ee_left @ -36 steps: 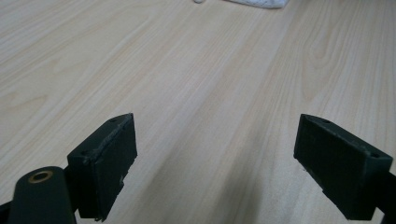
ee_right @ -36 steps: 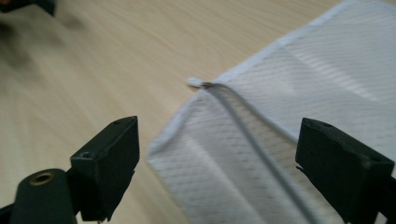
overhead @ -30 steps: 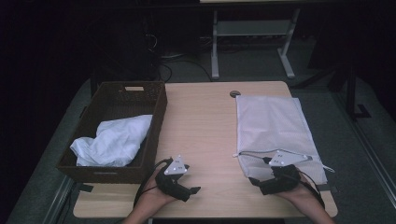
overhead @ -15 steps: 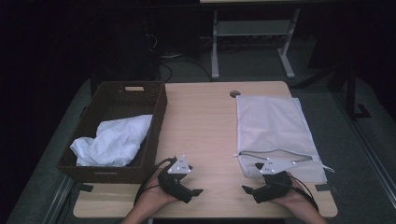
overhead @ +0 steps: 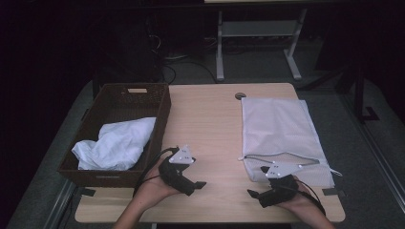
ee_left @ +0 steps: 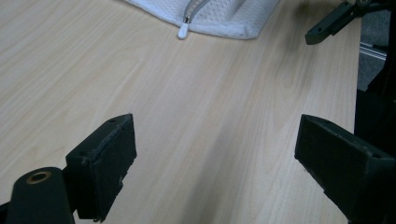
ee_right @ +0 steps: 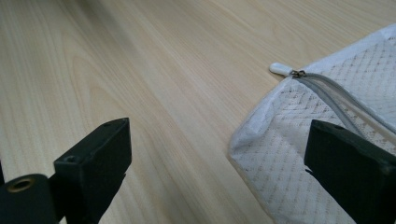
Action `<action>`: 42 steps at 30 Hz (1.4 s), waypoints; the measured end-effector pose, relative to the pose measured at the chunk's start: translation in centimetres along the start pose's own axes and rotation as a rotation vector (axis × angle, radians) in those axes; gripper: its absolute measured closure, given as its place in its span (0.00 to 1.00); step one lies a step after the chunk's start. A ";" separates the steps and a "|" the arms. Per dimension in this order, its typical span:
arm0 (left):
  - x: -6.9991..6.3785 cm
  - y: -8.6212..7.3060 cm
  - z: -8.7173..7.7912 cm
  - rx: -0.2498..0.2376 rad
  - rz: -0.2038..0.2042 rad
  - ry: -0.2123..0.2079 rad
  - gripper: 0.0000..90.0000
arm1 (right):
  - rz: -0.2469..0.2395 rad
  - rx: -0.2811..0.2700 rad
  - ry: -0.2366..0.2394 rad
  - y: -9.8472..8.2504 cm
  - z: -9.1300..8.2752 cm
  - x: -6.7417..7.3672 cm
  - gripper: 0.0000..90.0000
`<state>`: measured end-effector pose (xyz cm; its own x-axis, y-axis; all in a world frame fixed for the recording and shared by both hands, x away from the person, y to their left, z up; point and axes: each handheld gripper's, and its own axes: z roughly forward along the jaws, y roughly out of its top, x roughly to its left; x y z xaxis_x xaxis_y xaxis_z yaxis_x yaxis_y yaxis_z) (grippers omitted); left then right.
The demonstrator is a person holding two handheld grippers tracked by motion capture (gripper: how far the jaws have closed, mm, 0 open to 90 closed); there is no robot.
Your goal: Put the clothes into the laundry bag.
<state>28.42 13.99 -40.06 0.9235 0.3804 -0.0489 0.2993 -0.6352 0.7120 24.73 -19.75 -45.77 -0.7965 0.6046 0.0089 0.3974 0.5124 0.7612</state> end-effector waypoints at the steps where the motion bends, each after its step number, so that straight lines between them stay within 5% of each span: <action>1: 0.1 0.1 -0.1 0.003 -0.002 -0.001 0.14 | -0.002 -0.001 0.000 0.0 0.0 0.0 0.08; 21: 2.2 2.2 -1.5 0.042 0.016 -0.006 0.14 | 0.013 -0.007 -0.016 0.0 -0.3 -0.2 0.08; 33: 3.7 4.1 -2.1 0.063 0.046 -0.048 0.14 | 0.014 -0.014 -0.027 0.0 -0.4 -0.4 0.08; 42: 4.4 4.3 -3.5 0.038 0.044 -0.036 0.15 | 0.011 -0.016 -0.025 -0.2 -0.6 -0.5 0.08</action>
<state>32.93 15.23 -34.75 0.9438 0.3277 -0.0436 0.2665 -0.6761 0.6870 24.78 -20.45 -45.53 -0.7805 0.6252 0.0011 0.3985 0.4962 0.7714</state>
